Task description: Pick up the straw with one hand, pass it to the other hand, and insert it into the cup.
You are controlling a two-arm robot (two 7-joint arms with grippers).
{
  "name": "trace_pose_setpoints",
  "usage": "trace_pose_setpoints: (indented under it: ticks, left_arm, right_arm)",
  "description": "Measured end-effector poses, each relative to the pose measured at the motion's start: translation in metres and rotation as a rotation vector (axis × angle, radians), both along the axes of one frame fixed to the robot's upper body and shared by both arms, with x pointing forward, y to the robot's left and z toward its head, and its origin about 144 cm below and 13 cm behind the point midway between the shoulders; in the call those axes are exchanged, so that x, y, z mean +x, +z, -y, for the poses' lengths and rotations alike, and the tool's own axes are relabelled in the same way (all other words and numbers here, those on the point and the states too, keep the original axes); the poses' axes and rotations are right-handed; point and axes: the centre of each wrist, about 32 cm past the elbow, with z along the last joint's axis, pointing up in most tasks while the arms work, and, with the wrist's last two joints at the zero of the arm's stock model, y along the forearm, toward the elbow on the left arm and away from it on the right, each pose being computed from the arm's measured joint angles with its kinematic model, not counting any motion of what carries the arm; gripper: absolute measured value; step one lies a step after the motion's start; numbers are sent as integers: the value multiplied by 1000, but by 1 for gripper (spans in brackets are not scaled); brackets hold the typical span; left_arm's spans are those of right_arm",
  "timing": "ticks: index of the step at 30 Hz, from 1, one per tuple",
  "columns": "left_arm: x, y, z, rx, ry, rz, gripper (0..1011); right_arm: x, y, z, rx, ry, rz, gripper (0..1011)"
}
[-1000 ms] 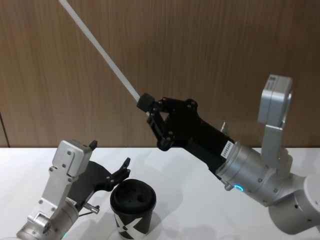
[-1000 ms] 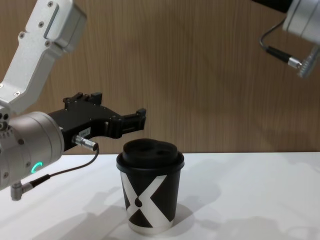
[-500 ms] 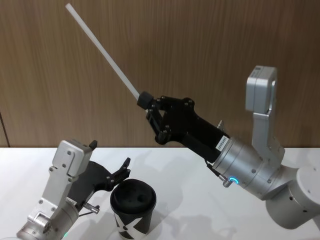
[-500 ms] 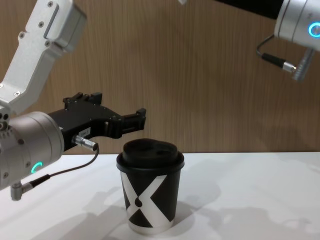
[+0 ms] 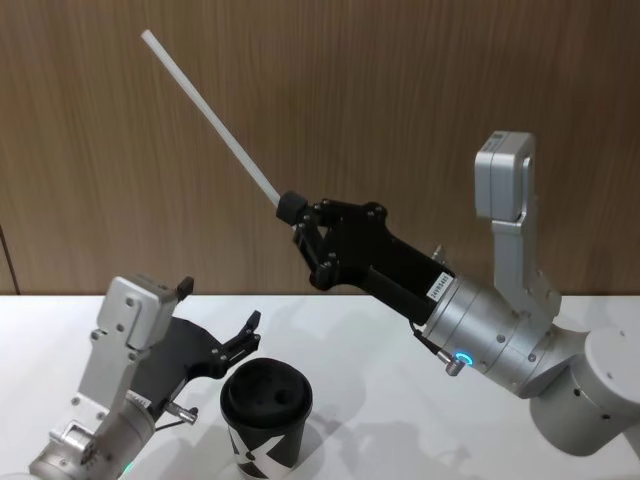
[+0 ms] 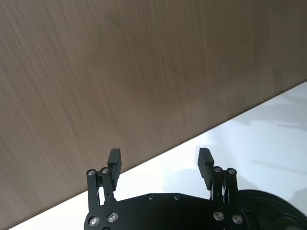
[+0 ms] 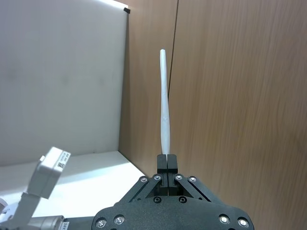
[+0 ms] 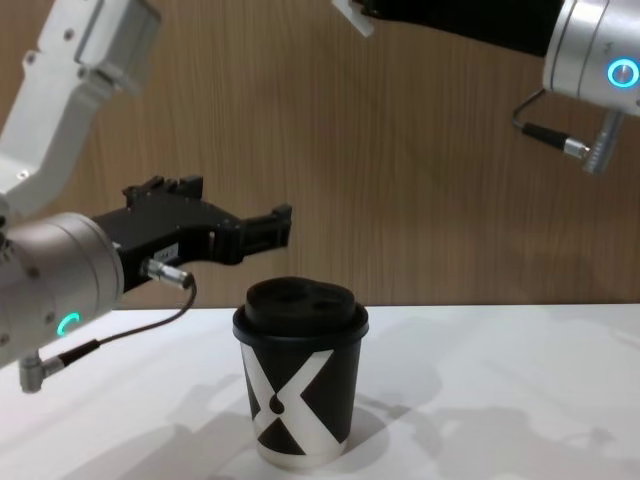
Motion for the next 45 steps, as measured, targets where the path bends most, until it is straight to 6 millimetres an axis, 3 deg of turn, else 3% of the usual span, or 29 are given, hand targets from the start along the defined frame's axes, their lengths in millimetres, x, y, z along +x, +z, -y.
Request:
trace_pose_setpoints:
  ticks: [11, 30, 45]
  left_arm:
    - [-6, 16, -9, -119, -64, 16, 1003]
    - [-20, 56, -46, -407, -256, 77, 1003]
    - [-15, 69, -61, -611, -438, 89, 1003]
  right_arm:
    - [1, 0, 0, -8, -9, -12, 7]
    - [2, 0, 0, -12, -13, -19, 7]
    - [2, 0, 0, -13, -14, -20, 7]
